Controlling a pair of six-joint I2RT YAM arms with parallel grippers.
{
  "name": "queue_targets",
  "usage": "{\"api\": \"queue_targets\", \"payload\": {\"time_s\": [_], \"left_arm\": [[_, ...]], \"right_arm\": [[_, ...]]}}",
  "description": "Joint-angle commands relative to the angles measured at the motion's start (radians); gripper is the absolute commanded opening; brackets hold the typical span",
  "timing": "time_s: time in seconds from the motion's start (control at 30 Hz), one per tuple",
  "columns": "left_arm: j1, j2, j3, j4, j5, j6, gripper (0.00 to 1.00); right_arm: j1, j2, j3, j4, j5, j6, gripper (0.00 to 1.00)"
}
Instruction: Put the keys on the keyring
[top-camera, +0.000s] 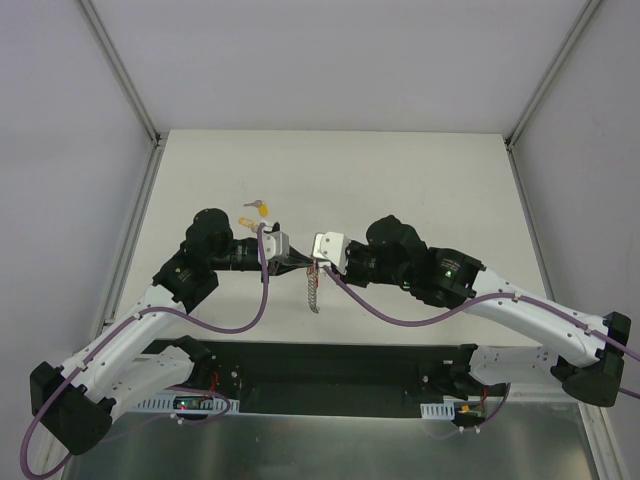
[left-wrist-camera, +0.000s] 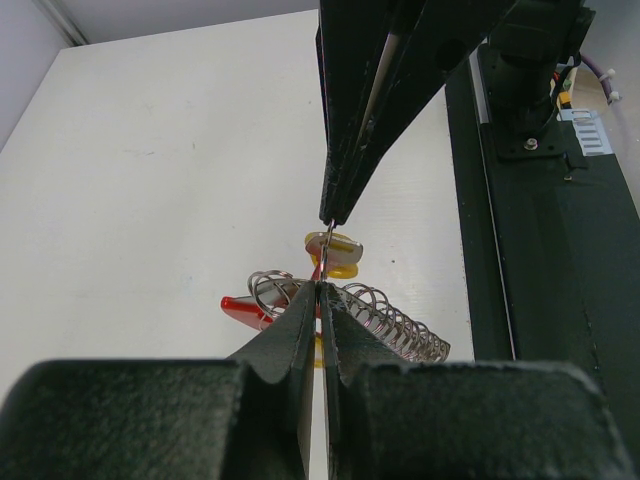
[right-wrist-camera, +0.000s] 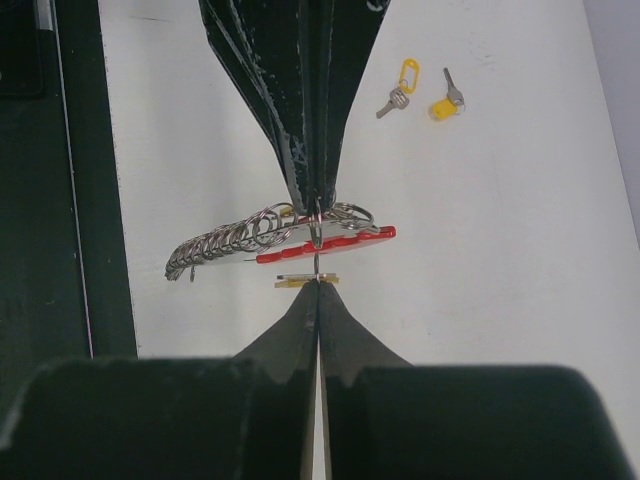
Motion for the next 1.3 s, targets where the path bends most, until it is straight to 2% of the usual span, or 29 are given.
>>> {"api": "queue_targets", "payload": {"time_s": [0.0,0.6,0.77,0.93,1.1,1.27], "left_arm": [[-0.015,-0.006,0.019,0.025,0.01,0.016,0.0],[-0.018,-0.003,0.021,0.022,-0.007,0.016,0.0],[-0.018,-0.019,0.014,0.007,-0.045,0.04,0.0],[-0.018,-0.048,0.016,-0.027,-0.099,0.075,0.0],[-0.016,-0.071,0.016,-0.042,-0.159,0.1,0.0],[-0.016,-0.104,0.013,-0.047,-0.231,0.112,0.0]], "right_arm": [[0.005,-0.003,0.05,0.042,-0.012,0.013,0.01],[0.005,0.003,0.056,0.042,-0.04,0.02,0.01],[0.001,0.009,0.05,0.022,0.044,0.039,0.01],[-0.051,0.018,0.032,-0.073,0.141,0.121,0.01],[-0.128,0.064,0.007,-0.223,0.147,0.226,0.01],[-0.211,0.197,0.006,-0.372,0.17,0.288,0.01]]}}
